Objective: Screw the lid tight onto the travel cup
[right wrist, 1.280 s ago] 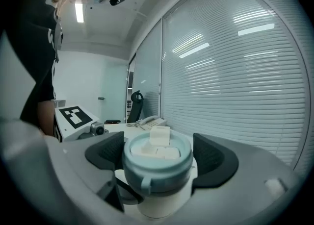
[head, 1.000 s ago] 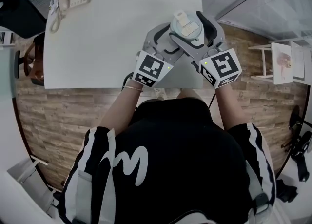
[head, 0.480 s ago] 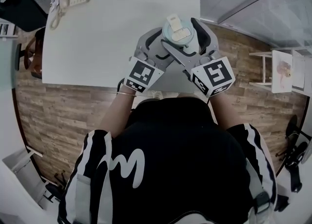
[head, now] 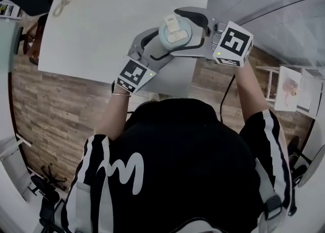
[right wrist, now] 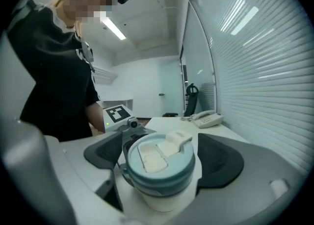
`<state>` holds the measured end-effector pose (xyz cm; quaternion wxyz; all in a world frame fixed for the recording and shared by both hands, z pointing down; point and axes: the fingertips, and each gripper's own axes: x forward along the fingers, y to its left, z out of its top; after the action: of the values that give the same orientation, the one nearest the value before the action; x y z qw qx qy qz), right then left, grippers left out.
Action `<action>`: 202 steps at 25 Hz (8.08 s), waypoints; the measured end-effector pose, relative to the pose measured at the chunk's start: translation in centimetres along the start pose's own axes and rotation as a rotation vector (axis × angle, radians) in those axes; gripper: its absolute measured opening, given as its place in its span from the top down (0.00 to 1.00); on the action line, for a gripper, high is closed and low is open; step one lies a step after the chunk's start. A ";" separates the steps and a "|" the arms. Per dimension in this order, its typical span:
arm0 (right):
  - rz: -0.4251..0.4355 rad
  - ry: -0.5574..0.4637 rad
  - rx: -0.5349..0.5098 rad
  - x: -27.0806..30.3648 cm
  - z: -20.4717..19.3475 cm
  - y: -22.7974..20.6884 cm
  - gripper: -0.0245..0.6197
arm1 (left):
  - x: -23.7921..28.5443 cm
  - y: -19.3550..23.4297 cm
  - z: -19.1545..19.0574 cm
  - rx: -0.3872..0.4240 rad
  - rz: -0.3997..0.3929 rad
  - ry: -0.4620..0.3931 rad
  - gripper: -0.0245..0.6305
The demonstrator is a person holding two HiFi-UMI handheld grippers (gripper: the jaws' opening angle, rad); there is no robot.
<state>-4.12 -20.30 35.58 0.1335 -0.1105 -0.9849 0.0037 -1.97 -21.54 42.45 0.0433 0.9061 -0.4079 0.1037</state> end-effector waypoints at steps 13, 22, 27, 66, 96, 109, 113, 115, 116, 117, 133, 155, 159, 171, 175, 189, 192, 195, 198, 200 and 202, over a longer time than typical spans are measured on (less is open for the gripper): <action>-0.105 -0.071 0.087 1.2 -0.6 -1.2 0.27 | 0.0 0.1 -0.4 -0.002 0.058 0.018 0.44; -0.318 -0.070 0.115 0.5 -0.4 -1.7 0.27 | 0.0 -0.2 0.1 -0.003 0.060 0.003 0.44; -0.397 -0.070 0.129 0.5 -0.3 -1.9 0.27 | -0.1 -0.2 0.1 -0.009 0.055 -0.004 0.44; -0.843 -0.117 0.254 -0.3 -0.5 -2.8 0.26 | 0.0 -0.1 -0.2 -0.012 0.004 -0.013 0.44; -0.110 -0.085 -0.016 0.8 0.4 -0.7 0.27 | 0.0 -0.2 -0.1 -0.005 0.052 0.013 0.44; -0.469 -0.087 0.064 0.7 -0.1 -1.9 0.27 | -0.2 -0.1 -0.3 -0.017 0.046 0.008 0.44; -0.580 -0.092 0.084 0.4 -0.1 -2.1 0.27 | -0.2 -0.2 -0.3 -0.015 0.034 0.005 0.44; -0.624 -0.097 0.092 0.3 -0.1 -2.2 0.27 | -0.2 -0.2 -0.3 -0.013 0.028 0.005 0.44; -0.649 -0.100 0.097 0.2 -0.1 -2.3 0.27 | -0.2 -0.2 -0.3 -0.012 0.023 0.005 0.44; -0.675 -0.102 0.102 0.1 -0.1 -2.4 0.27 | -0.2 -0.2 -0.3 -0.010 0.019 0.005 0.44; -1.002 -0.131 0.174 -1.3 -0.4 -2.8 0.28 | 0.2 -0.4 -0.2 -0.011 0.024 -0.001 0.44; 0.188 0.060 -0.061 1.8 0.1 0.6 0.28 | 0.2 -0.3 0.1 -0.018 0.004 -0.001 0.44; 0.135 0.021 -0.050 1.5 0.1 0.3 0.28 | 0.3 -0.4 0.0 -0.013 0.014 0.000 0.44; -0.287 -0.019 0.025 1.7 0.0 -1.1 0.28 | -0.2 -0.2 -0.2 -0.016 0.022 -0.003 0.44; -0.429 -0.027 0.055 1.2 0.0 -1.8 0.28 | 0.0 -0.2 -0.1 -0.012 0.016 -0.005 0.44; -0.862 -0.033 0.163 0.1 -0.4 -3.2 0.29 | -0.1 -0.2 -0.1 -0.006 0.012 -0.001 0.44; -0.949 -0.038 0.179 -0.4 -0.4 -3.5 0.29 | 0.0 -0.2 -0.1 -0.005 0.008 -0.003 0.44; -1.025 -0.050 0.192 -0.8 -0.5 -3.6 0.29 | 0.2 -0.3 -0.1 -0.004 0.006 -0.005 0.44; -1.061 -0.051 0.206 -1.0 -0.6 -3.7 0.30 | 0.2 -0.4 0.0 -0.005 0.005 -0.008 0.44; -1.017 -0.036 0.192 -0.6 -0.6 -3.5 0.29 | 0.3 -0.4 0.0 -0.009 0.004 -0.008 0.44; -0.890 -0.029 0.105 0.2 0.1 -2.5 0.25 | 0.2 -0.4 0.0 -0.012 -0.001 -0.008 0.44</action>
<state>-4.87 -22.69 35.60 0.1136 0.3310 -0.9368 -0.0026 -1.53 -21.42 42.50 0.0471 0.9065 -0.4080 0.0979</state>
